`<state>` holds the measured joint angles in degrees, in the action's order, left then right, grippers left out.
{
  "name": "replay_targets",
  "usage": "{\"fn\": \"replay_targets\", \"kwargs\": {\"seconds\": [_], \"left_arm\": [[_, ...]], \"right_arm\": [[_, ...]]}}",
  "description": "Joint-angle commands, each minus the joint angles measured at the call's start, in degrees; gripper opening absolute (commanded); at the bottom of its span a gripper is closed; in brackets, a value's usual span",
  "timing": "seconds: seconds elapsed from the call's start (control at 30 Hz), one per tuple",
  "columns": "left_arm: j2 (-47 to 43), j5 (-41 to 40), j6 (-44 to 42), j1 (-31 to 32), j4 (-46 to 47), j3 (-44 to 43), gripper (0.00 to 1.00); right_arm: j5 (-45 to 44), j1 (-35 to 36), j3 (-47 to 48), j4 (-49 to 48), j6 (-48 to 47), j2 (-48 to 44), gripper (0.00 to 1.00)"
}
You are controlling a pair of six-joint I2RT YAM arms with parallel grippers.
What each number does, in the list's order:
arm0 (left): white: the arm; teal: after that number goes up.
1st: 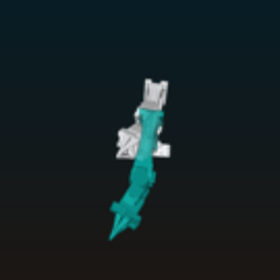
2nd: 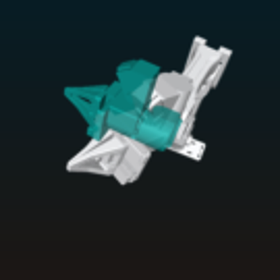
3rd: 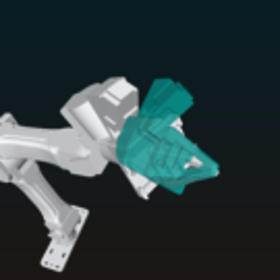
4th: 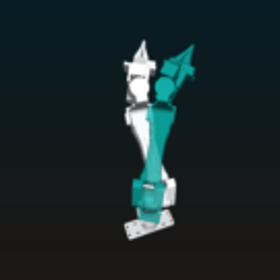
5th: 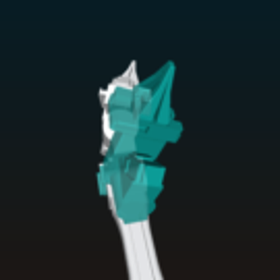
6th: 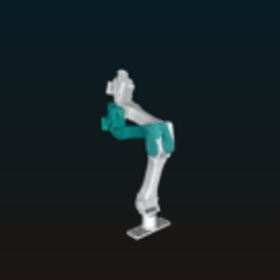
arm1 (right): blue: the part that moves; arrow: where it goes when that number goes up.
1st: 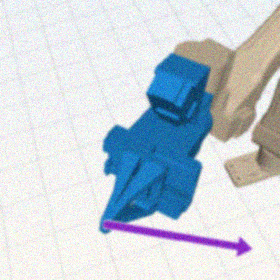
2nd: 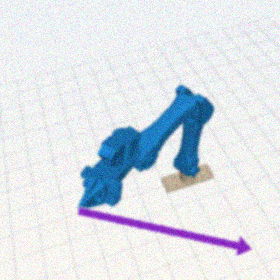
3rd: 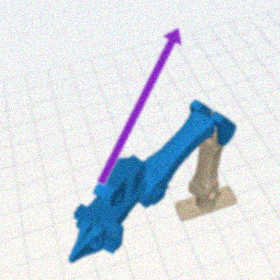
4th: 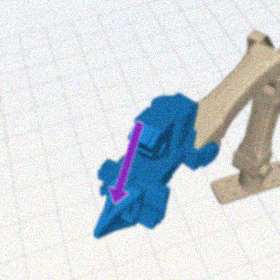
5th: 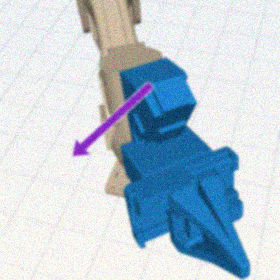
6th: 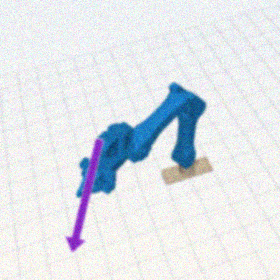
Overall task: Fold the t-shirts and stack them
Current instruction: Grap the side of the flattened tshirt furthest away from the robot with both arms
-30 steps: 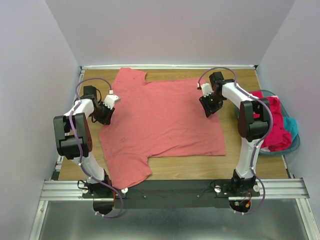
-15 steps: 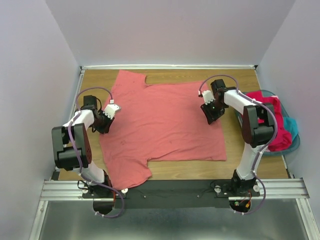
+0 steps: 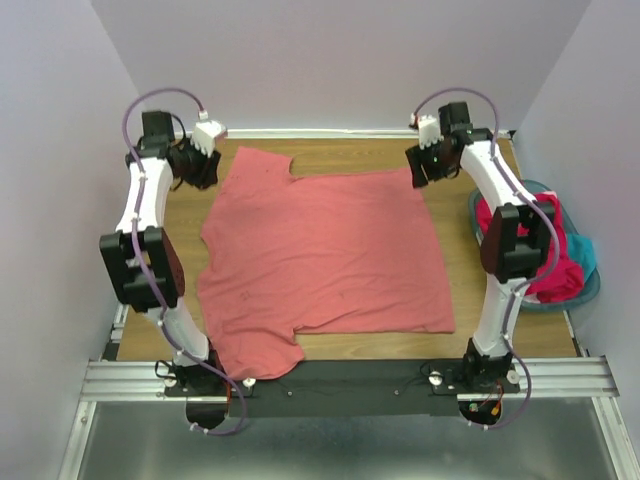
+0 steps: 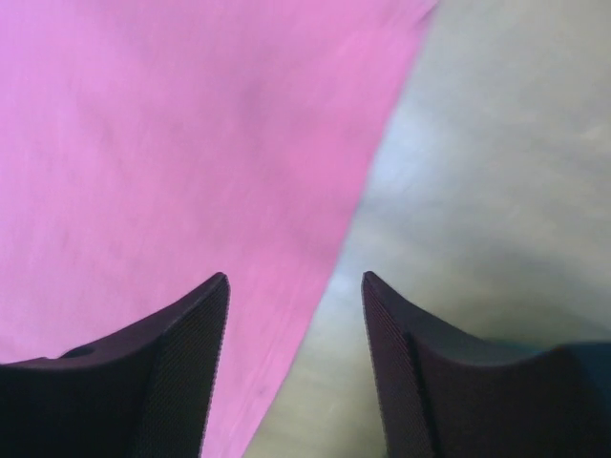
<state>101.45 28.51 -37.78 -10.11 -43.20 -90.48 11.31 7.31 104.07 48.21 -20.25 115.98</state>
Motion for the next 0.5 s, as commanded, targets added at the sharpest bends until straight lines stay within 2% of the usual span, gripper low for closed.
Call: {"fn": "replay_targets", "kwargs": {"seconds": [0.0,0.2,0.23,0.47], "left_arm": [[11.5,7.2,8.4,-0.4,0.6,-14.7,0.51],[25.1,1.6,19.0,0.4,7.2,-28.5,0.55],[26.5,0.2,21.0,0.7,8.3,-31.1,0.57],[38.0,-5.7,25.7,3.0,12.6,-38.3,0.57]], "right_arm": [[0.5,-2.6,11.0,-0.3,4.9,9.7,0.70],[0.4,-3.5,26.0,-1.0,8.0,20.2,0.72],[0.2,-3.5,26.8,-2.1,8.6,22.5,0.71],[-2.0,-3.5,30.0,-6.7,10.7,28.6,0.70]]}}
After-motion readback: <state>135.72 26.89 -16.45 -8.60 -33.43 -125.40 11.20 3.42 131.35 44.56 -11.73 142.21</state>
